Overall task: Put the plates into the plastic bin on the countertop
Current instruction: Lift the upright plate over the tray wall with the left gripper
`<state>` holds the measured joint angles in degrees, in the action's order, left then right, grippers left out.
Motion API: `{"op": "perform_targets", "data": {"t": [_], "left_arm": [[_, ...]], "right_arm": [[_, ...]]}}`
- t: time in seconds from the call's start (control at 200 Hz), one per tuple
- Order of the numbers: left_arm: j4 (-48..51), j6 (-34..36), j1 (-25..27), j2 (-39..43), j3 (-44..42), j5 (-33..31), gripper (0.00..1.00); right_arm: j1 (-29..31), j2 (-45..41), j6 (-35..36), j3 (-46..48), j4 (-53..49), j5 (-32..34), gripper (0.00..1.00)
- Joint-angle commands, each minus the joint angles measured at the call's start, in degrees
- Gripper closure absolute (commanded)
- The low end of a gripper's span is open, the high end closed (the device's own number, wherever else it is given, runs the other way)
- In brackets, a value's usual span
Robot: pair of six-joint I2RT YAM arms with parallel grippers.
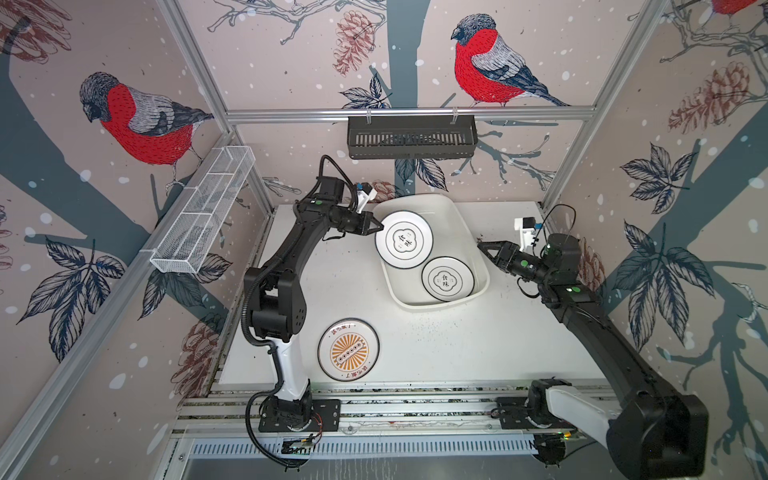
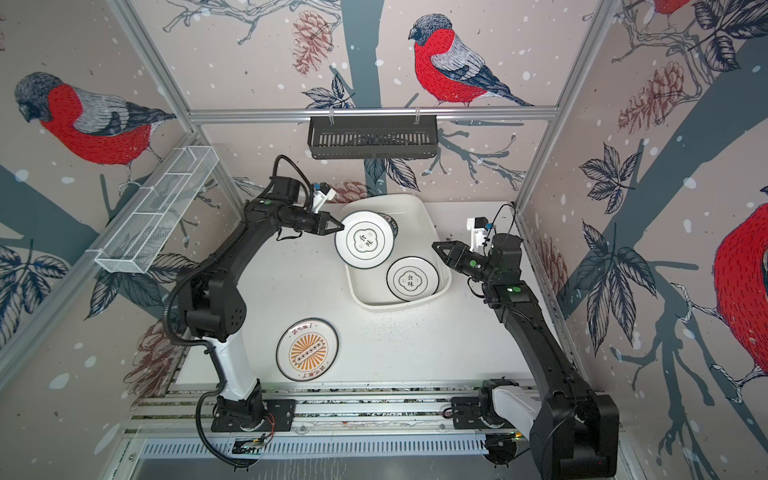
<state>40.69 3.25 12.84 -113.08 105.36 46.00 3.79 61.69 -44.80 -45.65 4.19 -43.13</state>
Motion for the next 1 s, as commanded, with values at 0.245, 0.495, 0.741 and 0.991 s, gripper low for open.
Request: {"op": "perform_targets", "data": {"t": [0.245, 0.495, 0.741, 0.991], "left_arm": [[-0.1, -2.1, 9.4, -11.8, 10.5, -2.6, 1.0], [-0.2, -3.2, 13.5, -18.3, 15.2, -3.7, 1.0], [-0.4, -4.1, 15.4, -22.4, 17.9, -3.5, 1.0], [-0.5, -4.9, 15.6, -24.5, 17.7, -3.5, 1.0]], "right_arm": [[-2.6, -3.7, 1.6, 1.3, -4.0, -1.3, 0.62], [-3.4, -6.9, 2.2, 3.0, -5.0, -0.1, 0.62], [-4.3, -6.6, 2.9, 3.0, -5.7, -0.7, 0.62], [-5.1, -5.6, 3.5, 3.1, -5.9, -1.4, 0.62]]}}
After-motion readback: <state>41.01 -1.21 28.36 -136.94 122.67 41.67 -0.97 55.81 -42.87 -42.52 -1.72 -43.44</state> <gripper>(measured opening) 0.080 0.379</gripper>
